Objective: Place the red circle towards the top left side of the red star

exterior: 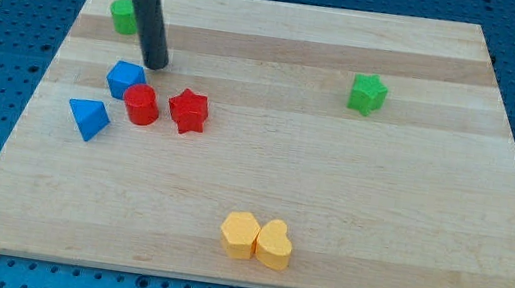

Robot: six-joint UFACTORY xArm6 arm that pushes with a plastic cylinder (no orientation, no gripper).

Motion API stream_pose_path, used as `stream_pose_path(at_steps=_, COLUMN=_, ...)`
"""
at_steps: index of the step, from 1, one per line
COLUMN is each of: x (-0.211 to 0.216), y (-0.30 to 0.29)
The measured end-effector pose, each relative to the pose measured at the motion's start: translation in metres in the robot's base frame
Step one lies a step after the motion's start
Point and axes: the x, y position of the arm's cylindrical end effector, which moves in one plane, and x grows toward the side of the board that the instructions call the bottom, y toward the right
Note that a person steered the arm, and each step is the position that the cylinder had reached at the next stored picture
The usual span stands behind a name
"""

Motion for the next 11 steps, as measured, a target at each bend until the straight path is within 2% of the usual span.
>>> stream_pose_path(at_steps=3, x=0.008, y=-0.059)
stream_pose_path(at_steps=4, x=0.058, y=-0.071)
stream_pose_path(at_steps=5, x=0.101, y=-0.040)
stream_pose_path(at_steps=6, x=0.101, y=-0.017)
stream_pose_path(at_steps=7, x=0.073, y=0.003)
stream_pose_path(at_steps=8, x=0.060, y=0.006)
stream_pose_path(at_steps=10, x=0.145, y=-0.016)
stream_pose_path(at_steps=11, x=0.131, y=-0.025)
